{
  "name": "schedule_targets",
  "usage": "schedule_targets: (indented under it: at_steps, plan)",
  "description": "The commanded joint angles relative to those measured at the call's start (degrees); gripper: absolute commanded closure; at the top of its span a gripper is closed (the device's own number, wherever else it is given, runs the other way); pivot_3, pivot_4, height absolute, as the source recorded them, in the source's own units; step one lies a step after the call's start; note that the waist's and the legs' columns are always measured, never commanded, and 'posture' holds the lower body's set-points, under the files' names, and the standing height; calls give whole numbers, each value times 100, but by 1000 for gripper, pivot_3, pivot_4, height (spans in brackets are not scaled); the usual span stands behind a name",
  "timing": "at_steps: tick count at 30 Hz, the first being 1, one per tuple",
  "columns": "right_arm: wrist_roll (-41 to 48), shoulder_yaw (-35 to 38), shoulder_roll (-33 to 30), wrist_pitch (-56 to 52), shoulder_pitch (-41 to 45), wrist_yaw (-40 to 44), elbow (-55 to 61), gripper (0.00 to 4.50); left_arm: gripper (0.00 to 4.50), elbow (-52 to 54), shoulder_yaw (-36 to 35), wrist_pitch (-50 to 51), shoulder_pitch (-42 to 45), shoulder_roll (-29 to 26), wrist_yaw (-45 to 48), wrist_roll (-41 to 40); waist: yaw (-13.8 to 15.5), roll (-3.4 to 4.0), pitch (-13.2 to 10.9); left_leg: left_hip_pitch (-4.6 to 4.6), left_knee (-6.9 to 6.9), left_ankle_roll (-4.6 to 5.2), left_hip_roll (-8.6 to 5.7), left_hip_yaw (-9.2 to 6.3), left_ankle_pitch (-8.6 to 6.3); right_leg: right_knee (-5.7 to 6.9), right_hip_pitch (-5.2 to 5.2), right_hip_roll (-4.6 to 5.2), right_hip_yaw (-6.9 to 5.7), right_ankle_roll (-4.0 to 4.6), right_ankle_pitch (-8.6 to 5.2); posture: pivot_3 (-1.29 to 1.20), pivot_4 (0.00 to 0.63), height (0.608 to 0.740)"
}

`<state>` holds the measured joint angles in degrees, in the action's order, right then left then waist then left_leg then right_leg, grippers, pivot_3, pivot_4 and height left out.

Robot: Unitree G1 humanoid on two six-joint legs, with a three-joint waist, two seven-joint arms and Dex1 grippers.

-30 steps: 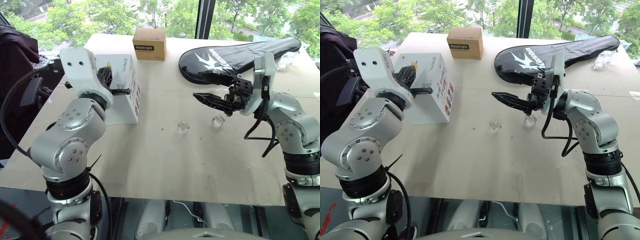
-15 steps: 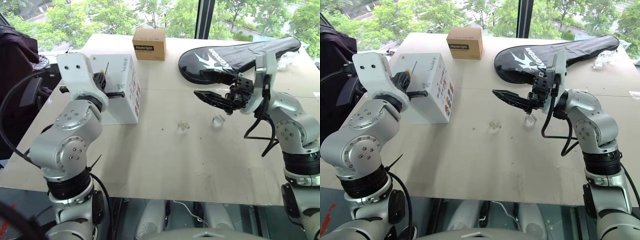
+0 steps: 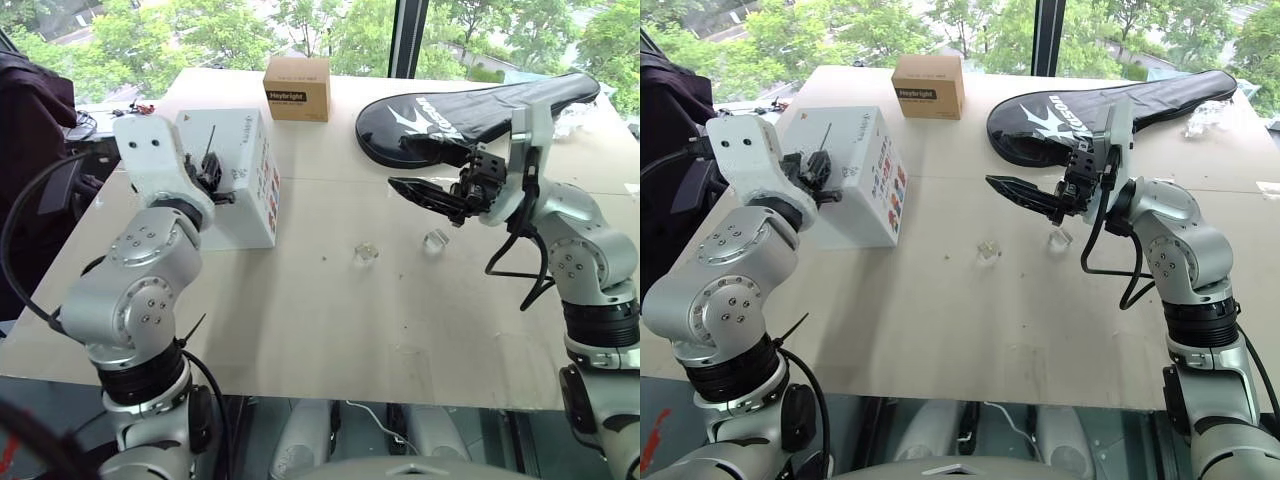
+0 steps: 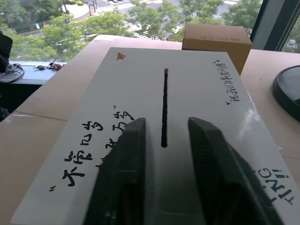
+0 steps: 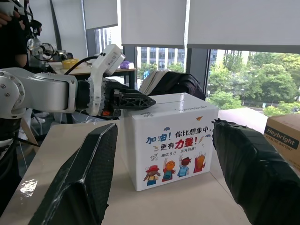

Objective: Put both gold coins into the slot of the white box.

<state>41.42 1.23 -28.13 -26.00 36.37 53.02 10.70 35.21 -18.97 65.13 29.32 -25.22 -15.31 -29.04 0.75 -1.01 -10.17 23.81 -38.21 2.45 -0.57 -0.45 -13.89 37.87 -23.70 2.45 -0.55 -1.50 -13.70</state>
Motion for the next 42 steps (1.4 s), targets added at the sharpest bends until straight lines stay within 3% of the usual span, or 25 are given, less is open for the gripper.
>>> schedule_targets:
  at_steps: [1, 3, 7, 10, 12, 14, 18, 24, 27, 30, 33, 42]
  plan:
    - [-111, 123, -63, -33, -80, -171, 188, 1041, 1954, 50, -190, -560, 168, -138, 338, 158, 3, 0, 0, 0, 0, 0, 0, 0, 0, -1, 0, 0, 0, 0, 0, 0, 150, 740]
    - [-437, -145, -164, -60, -281, -247, 305, 1041, 1954, -106, -625, -874, 317, -171, 700, -113, 9, -1, 0, 1, 0, 0, 0, 0, 0, -2, 0, 2, 0, 0, 0, 0, 150, 740]
    - [-1543, -874, 16, 154, -885, -939, 393, 1041, 1954, -17, -1122, -1349, 49, -919, 2917, -1382, -25, -5, 2, 3, 1, -2, 2, 0, 0, -4, -2, 4, -4, 2, -1, 0, 150, 740]
    - [-2615, -1428, 289, 846, -1285, -1483, 73, 1041, 1954, 524, -1123, -1166, -1192, -1841, 4624, -2089, -112, 1, 4, 0, 11, -4, -1, 14, 0, -5, -8, 9, 8, 3, -2, 0, 150, 740]
    - [-2825, -1579, 544, 802, -1450, -1758, 54, 1041, 1954, 965, -1126, -1190, -2047, -2282, 5429, -2391, -162, 1, 2, -1, 15, -4, -2, 18, 0, -8, -11, 8, 13, 2, -2, 0, 150, 740]
    - [-2951, -1618, 809, 652, -1517, -2032, 34, 1041, 1954, 1102, -1202, -1228, -2591, -2471, 5721, -2601, -152, 2, 2, 1, 18, -4, -1, 18, 0, -8, -15, 9, 13, 3, -3, 0, 150, 740]
    - [-3351, -1877, 1150, 709, -1568, -2276, -136, 1041, 1954, 932, -899, -1750, -3345, -2573, 5869, -1787, -119, 7, 1, -10, 18, -10, 0, 3, 4, 0, -8, 9, 3, 25, -14, 0, 150, 740]
    - [-3447, -1803, 1493, 546, -1467, -2402, -353, 1041, 1954, 564, -660, -2553, -3802, -2072, 5985, -1378, -115, 7, 1, -10, 16, -1, 0, 0, 1, 0, -6, 8, 4, 37, -8, 0, 150, 740]
    - [-3473, -1809, 1520, 394, -1407, -2387, -448, 1910, 1922, 443, -527, -2707, -3845, -2097, 5981, -1124, -124, 7, 2, -9, 16, -2, -1, 1, 2, -2, -7, 8, 4, 36, -8, 0, 150, 740]
    - [-3459, -1801, 1563, 296, -1373, -2390, -474, 3332, 1922, 367, -453, -2802, -3880, -2172, 6015, -956, -135, 7, 2, -9, 19, -2, 1, -1, 2, 1, -10, 5, 2, 35, -7, 0, 150, 740]
    - [-3530, -1841, 1511, 270, -1345, -2343, -513, 4433, 1922, 368, -382, -2875, -3930, -2169, 6014, -829, -139, 7, 2, -9, 22, -1, 1, -2, 1, 1, -11, 4, 2, 35, -7, 0, 150, 740]
    - [-3357, -1638, 1710, 158, -1247, -2324, -457, 4433, 1922, 376, -361, -2893, -3856, -2021, 5853, -891, -141, 7, 2, -10, 22, 0, 1, -3, 0, 1, -10, 4, 1, 33, -6, 0, 150, 740]
